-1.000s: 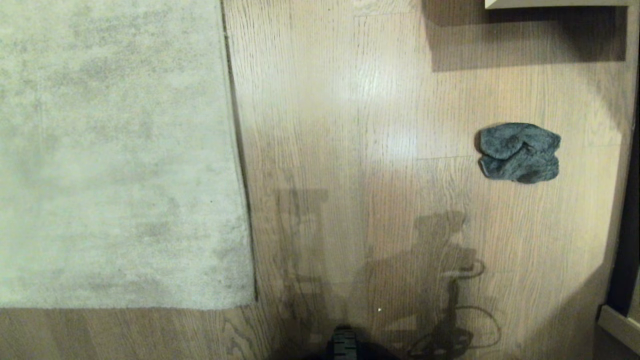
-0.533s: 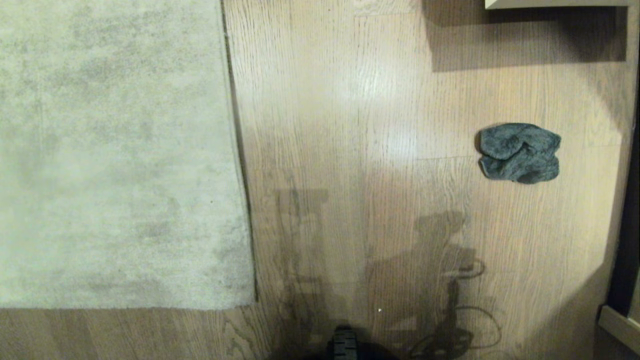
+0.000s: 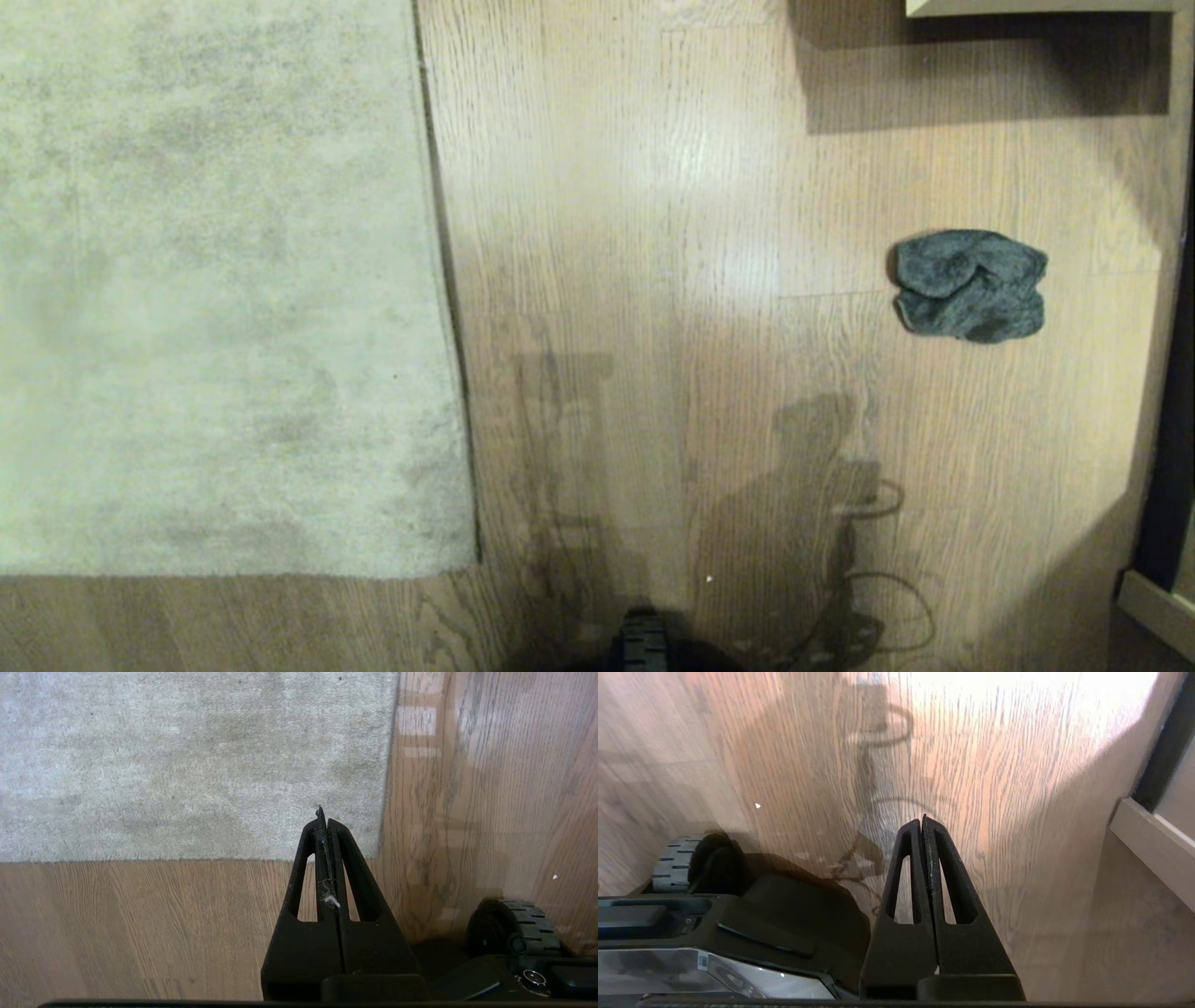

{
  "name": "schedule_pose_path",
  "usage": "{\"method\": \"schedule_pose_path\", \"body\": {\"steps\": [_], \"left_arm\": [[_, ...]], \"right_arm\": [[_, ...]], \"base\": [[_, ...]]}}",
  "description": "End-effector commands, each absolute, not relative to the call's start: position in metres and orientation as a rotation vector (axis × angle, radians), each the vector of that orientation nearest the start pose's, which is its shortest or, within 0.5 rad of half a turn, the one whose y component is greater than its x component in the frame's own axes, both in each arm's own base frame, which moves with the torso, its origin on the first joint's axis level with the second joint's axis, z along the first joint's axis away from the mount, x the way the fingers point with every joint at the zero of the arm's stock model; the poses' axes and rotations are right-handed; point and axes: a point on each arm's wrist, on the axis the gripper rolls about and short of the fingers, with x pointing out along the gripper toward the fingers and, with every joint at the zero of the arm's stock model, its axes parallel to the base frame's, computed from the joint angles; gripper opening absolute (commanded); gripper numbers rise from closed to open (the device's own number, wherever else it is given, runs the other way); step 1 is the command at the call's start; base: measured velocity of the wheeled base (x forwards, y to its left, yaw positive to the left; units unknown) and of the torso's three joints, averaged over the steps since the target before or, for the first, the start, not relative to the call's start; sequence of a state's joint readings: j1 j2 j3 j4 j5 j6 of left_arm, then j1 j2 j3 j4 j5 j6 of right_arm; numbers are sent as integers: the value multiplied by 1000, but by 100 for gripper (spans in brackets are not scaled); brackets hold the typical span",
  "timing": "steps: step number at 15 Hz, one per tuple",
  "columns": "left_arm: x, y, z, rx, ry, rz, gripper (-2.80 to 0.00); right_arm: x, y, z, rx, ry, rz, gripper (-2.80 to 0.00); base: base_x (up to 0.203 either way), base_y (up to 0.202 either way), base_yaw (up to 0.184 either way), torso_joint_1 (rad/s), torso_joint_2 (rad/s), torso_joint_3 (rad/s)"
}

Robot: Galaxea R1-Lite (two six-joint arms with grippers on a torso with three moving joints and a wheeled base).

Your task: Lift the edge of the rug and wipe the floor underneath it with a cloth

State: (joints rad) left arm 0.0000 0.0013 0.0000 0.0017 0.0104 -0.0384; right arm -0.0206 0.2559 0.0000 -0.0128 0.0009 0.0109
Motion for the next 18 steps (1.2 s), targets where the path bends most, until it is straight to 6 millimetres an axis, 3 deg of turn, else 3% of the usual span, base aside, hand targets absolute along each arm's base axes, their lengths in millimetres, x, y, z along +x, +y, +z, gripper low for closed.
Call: {"method": "schedule_pose_path", "body": {"steps": [1, 18], "left_arm": [[-23, 0, 75, -38, 3, 11, -280], [-23, 0, 75, -38, 3, 11, -280]], "right_arm": [[-5, 0, 80, 13, 209, -16, -280], [-23, 0, 77, 14, -13, -3, -280]], "base": [[0, 0, 0, 0, 0, 0], [0, 0, 0, 0, 0, 0]]}}
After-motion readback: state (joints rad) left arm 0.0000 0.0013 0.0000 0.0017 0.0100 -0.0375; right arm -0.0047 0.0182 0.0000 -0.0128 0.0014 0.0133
